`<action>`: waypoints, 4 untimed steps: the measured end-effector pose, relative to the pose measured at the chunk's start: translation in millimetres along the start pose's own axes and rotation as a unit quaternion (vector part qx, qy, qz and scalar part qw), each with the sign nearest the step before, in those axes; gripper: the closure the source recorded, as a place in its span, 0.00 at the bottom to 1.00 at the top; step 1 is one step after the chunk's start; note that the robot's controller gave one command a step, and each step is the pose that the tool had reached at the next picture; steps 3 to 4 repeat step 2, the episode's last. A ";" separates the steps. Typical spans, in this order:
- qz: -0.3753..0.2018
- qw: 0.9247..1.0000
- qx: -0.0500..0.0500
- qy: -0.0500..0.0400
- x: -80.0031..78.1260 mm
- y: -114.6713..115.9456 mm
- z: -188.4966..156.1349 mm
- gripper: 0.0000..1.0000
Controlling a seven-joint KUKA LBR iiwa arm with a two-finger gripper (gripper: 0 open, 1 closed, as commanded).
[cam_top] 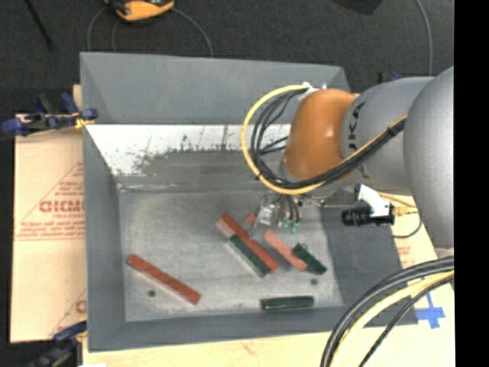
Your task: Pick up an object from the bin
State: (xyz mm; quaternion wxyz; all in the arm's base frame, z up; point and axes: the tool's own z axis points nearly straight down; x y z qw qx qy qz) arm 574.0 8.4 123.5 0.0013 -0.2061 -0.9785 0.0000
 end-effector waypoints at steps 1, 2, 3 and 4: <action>-0.001 1.000 -0.001 -0.003 -1.4 0.4 -16.9 1.00; -0.001 1.000 -0.002 -0.005 -2.0 0.4 -24.1 1.00; -0.001 1.000 -0.002 -0.005 -2.0 0.4 -24.1 1.00; -0.001 1.000 -0.002 -0.005 -2.0 0.4 -24.1 1.00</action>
Offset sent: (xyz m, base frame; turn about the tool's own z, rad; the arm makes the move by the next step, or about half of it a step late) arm -0.0001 0.0001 0.0211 0.0000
